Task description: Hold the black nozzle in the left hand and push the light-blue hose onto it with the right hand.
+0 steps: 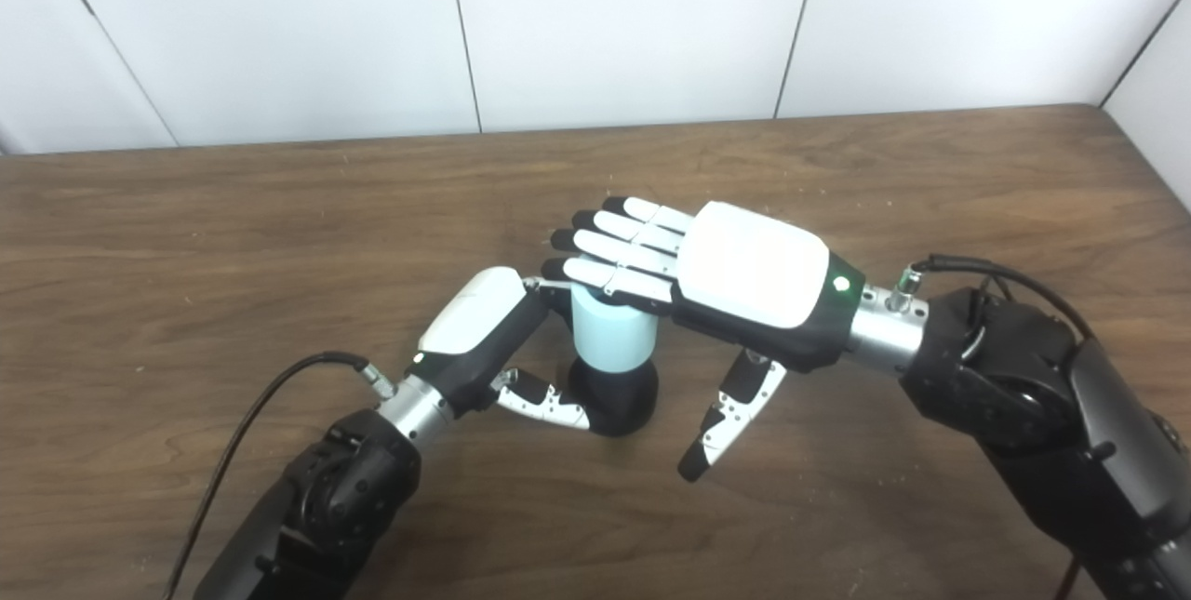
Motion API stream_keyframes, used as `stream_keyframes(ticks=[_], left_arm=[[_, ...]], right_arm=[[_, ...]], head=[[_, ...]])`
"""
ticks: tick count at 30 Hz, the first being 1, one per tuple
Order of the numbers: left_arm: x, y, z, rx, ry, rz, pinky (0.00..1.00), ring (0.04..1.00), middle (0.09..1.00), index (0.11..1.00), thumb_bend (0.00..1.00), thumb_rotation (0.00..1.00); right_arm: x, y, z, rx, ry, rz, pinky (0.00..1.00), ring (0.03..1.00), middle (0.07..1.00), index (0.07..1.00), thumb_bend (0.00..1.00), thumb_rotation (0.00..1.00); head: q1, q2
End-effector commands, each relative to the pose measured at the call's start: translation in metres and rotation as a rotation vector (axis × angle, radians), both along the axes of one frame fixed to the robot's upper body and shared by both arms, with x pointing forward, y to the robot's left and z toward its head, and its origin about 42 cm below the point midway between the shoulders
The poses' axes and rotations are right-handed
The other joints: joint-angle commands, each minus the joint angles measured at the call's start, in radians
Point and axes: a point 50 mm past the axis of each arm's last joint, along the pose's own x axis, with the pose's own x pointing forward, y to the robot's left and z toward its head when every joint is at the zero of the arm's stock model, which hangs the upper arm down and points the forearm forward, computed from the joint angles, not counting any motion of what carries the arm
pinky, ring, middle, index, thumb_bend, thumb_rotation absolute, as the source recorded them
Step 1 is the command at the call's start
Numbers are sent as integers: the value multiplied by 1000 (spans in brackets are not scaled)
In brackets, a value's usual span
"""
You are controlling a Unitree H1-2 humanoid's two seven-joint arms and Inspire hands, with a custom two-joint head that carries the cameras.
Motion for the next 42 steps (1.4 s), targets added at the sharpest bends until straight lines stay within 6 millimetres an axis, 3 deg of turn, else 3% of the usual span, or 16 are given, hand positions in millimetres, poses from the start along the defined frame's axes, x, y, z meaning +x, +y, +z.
stream_keyframes(ticks=[1, 42], left_arm=[[-5, 11, -27, 125, 109, 15, 782, 587, 500, 472, 524, 0], [-7, 12, -25, 136, 106, 1, 781, 589, 502, 471, 524, 0]], right_arm=[[-2, -1, -8, -74, 35, 13, 1000, 1000, 1000, 1000, 812, 575], [-5, 2, -21, -77, 69, 12, 1000, 1000, 1000, 1000, 817, 567]], head=[[-1, 0], [-1, 5]])
